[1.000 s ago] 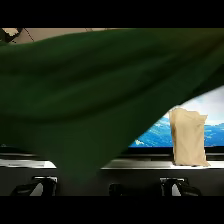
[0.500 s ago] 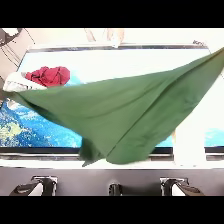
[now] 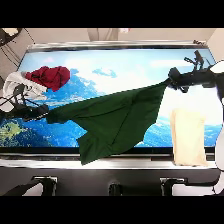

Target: Fold the shirts.

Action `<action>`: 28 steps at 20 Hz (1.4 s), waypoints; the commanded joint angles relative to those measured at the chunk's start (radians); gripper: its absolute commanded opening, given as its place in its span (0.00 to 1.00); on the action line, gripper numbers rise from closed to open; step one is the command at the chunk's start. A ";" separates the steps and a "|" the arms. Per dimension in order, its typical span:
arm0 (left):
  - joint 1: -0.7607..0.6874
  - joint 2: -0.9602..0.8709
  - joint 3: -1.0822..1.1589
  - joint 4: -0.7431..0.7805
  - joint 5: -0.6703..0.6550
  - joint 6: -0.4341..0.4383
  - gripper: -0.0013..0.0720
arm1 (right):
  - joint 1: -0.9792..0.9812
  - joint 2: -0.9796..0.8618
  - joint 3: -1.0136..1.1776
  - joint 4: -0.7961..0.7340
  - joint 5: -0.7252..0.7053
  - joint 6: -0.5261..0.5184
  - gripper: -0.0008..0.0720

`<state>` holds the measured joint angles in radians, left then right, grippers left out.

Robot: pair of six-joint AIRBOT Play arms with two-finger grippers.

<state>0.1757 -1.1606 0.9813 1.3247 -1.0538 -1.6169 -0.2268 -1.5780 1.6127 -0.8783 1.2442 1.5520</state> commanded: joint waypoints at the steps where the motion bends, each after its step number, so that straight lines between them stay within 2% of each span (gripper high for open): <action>1: 0.000 0.034 -0.006 -0.012 0.001 0.051 0.05 | 0.000 -0.014 -0.002 0.002 0.061 -0.050 0.08; 5: 0.030 0.186 0.030 -0.008 0.036 0.072 0.05 | 0.000 0.050 -0.002 -0.067 0.048 -0.068 0.08; 8: 0.037 0.209 0.041 -0.008 0.027 0.072 0.05 | 0.000 0.067 -0.002 -0.069 0.015 -0.018 0.08; 9: 0.037 0.203 0.039 -0.008 0.016 0.072 0.05 | 0.000 0.066 -0.002 -0.070 -0.003 -0.015 0.25; 10: 0.037 0.198 0.037 -0.008 0.004 0.073 0.06 | 0.000 0.067 -0.002 -0.070 0.004 -0.013 0.64; 11: 0.037 0.194 0.036 -0.008 -0.013 0.073 0.05 | 0.000 0.071 -0.001 -0.072 0.043 -0.014 0.95; 15: 0.037 0.194 0.036 -0.004 -0.057 0.119 0.06 | 0.004 0.084 -0.007 -0.161 0.351 -0.014 0.93; 17: 0.037 0.194 0.035 0.006 -0.057 0.118 0.06 | 0.034 0.122 -0.122 -0.259 0.425 -0.007 0.93; 20: 0.037 0.194 0.020 0.007 -0.058 0.119 0.06 | 0.129 0.264 -0.543 -0.229 0.261 0.000 0.93; 23: 0.036 0.194 -0.024 0.006 -0.057 0.118 0.06 | 0.254 0.329 -0.875 -0.070 0.085 -0.020 0.93; 25: 0.036 0.194 -0.056 0.006 -0.057 0.119 0.06 | 0.340 0.330 -0.980 0.020 -0.030 -0.029 0.93; 28: 0.036 0.195 -0.066 0.006 -0.054 0.119 0.06 | 0.464 0.316 -1.022 0.101 -0.184 -0.018 0.93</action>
<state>0.2119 -0.9672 0.9333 1.3312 -1.1099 -1.4994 0.1242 -1.2663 0.6941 -0.8902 1.2343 1.5333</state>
